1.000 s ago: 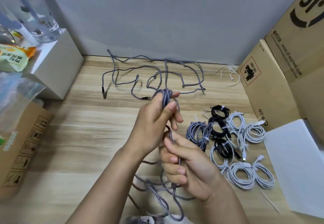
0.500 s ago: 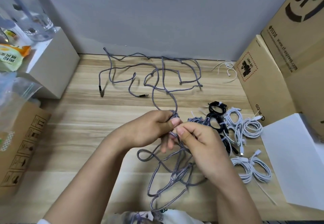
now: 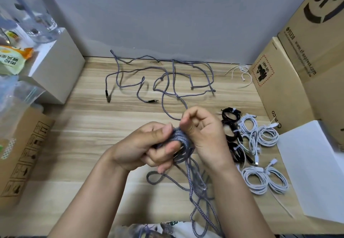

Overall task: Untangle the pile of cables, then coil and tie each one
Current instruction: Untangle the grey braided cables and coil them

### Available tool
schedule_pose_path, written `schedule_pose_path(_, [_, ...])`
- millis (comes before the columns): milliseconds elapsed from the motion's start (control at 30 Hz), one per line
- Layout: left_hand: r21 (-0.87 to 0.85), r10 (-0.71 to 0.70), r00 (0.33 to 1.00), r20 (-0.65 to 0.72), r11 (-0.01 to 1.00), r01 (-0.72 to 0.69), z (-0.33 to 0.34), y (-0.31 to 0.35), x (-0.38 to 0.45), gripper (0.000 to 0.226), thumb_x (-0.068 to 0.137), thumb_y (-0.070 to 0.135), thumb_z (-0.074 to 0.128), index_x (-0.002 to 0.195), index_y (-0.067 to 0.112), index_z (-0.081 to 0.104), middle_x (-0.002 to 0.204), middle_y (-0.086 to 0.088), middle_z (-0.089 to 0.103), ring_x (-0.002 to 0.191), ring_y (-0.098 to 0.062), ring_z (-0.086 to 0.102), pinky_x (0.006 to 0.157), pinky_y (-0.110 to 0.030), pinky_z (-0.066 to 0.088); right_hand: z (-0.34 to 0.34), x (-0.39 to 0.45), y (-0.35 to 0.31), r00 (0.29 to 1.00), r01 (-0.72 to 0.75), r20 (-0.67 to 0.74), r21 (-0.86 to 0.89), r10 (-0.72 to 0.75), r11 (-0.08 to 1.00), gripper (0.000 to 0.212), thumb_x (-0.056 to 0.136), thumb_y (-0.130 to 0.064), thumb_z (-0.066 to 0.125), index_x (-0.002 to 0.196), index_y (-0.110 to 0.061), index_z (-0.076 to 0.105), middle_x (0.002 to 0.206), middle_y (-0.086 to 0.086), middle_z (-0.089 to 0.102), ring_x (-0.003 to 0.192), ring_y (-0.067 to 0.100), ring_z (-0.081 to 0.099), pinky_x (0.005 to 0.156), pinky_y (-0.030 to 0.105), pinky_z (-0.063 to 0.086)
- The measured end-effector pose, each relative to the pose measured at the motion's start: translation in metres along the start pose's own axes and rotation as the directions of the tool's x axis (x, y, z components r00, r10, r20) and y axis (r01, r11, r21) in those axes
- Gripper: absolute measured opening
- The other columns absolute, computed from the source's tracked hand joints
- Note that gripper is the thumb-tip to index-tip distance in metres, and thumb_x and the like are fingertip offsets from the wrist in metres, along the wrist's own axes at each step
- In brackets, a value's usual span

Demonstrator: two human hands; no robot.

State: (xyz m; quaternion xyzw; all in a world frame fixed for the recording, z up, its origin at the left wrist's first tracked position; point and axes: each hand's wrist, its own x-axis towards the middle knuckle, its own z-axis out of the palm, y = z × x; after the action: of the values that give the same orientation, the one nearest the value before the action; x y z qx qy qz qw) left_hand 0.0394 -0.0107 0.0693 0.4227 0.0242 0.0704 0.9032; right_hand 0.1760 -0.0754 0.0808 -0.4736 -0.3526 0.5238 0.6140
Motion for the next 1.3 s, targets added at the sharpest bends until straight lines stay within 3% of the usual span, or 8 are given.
schedule_pose_path(100, [-0.355, 0.206, 0.971, 0.125, 0.923, -0.15, 0.0, 0.003, 0.005, 0.039, 0.101, 0.034, 0.035, 0.092, 0.005, 0.06, 0.048, 0.009, 0.018, 0.037, -0.008, 0.012, 0.064, -0.022, 0.046, 0.003, -0.005, 0.007, 0.96, -0.279, 0.069, 0.144, 0.272, 0.949, 0.036, 0.066, -0.048, 0.064, 0.082, -0.018, 0.055, 0.052, -0.003, 0.037, 0.037, 0.0, 0.025, 0.036, 0.015, 0.013])
schedule_pose_path(200, [-0.506, 0.346, 0.935, -0.076, 0.795, -0.335, -0.006, 0.015, 0.008, 0.035, 0.102, 0.025, 0.036, 0.099, -0.004, 0.055, 0.052, 0.002, 0.023, 0.039, -0.013, 0.021, 0.068, -0.029, 0.04, 0.007, -0.018, 0.015, 0.89, -0.447, 0.154, 0.105, 0.429, 0.888, 0.025, 0.076, -0.034, 0.056, 0.083, -0.012, 0.044, 0.047, -0.009, 0.03, 0.036, -0.003, 0.023, 0.032, 0.011, 0.016])
schedule_pose_path(367, [-0.005, 0.318, 0.685, -0.656, 0.906, -0.424, 0.005, 0.008, 0.026, 0.027, 0.087, 0.026, 0.041, 0.093, 0.006, 0.057, 0.046, 0.009, 0.036, 0.032, -0.004, 0.033, 0.056, -0.018, 0.048, 0.013, -0.025, 0.025, 0.856, -0.442, 0.221, -0.156, 0.467, 0.884, 0.019, 0.093, -0.02, 0.055, 0.078, -0.017, 0.042, 0.044, -0.01, 0.039, 0.033, -0.001, 0.028, 0.036, 0.014, 0.03])
schedule_pose_path(600, [0.198, 0.383, 0.552, -0.741, 0.91, -0.365, 0.002, 0.008, 0.025, 0.026, 0.097, 0.018, 0.034, 0.103, 0.003, 0.054, 0.049, 0.007, 0.043, 0.035, -0.006, 0.035, 0.058, -0.018, 0.048, -0.001, -0.036, 0.017, 0.836, -0.412, 0.367, -0.072, 0.408, 0.908, 0.026, 0.067, 0.003, 0.067, 0.064, -0.019, 0.055, 0.061, 0.003, 0.065, 0.072, 0.018, 0.067, 0.069, 0.023, 0.05])
schedule_pose_path(700, [0.377, 0.385, 0.641, -0.664, 0.913, -0.157, -0.005, 0.005, 0.019, 0.024, 0.093, 0.023, 0.046, 0.107, 0.006, 0.054, 0.054, 0.003, 0.057, 0.041, -0.01, 0.049, 0.064, -0.029, 0.044, -0.006, -0.039, 0.012, 0.827, -0.366, 0.397, -0.158, 0.399, 0.917, 0.027, 0.066, 0.007, 0.066, 0.071, -0.016, 0.053, 0.069, 0.002, 0.065, 0.091, 0.014, 0.066, 0.077, 0.02, 0.048])
schedule_pose_path(867, [0.598, 0.255, 0.781, -0.571, 0.781, 0.182, 0.01, 0.013, 0.017, 0.022, 0.096, 0.024, 0.045, 0.107, 0.008, 0.054, 0.063, -0.002, 0.066, 0.056, -0.013, 0.063, 0.051, -0.017, 0.036, -0.013, -0.041, -0.007, 0.841, -0.337, 0.355, -0.246, 0.408, 0.909, 0.017, 0.062, -0.006, 0.069, 0.074, -0.018, 0.067, 0.065, -0.004, 0.059, 0.06, 0.008, 0.051, 0.058, 0.019, 0.039])
schedule_pose_path(1067, [0.771, 0.058, 0.816, -0.575, 0.372, 0.517, 0.013, 0.018, 0.014, 0.036, 0.096, 0.034, 0.047, 0.073, 0.006, 0.05, 0.053, -0.003, 0.056, 0.044, -0.013, 0.044, 0.049, -0.026, 0.038, -0.015, -0.033, -0.01, 0.946, -0.255, 0.122, -0.296, 0.301, 0.92, 0.023, 0.074, 0.007, 0.07, 0.084, -0.013, 0.072, 0.064, -0.005, 0.057, 0.067, 0.011, 0.05, 0.067, 0.02, 0.043])
schedule_pose_path(1300, [0.578, -0.066, 0.839, -0.54, 0.695, 0.426, 0.012, 0.035, -0.012, 0.018, 0.061, 0.039, 0.071, 0.058, 0.022, 0.067, 0.049, 0.008, 0.055, 0.044, 0.0, 0.045, 0.041, -0.01, 0.031, -0.023, -0.025, -0.016, 0.96, -0.182, -0.262, -0.324, 0.097, 0.928, 0.023, 0.075, 0.0, 0.071, 0.062, -0.019, 0.066, 0.048, 0.001, 0.062, 0.038, 0.005, 0.05, 0.041, 0.013, 0.038])
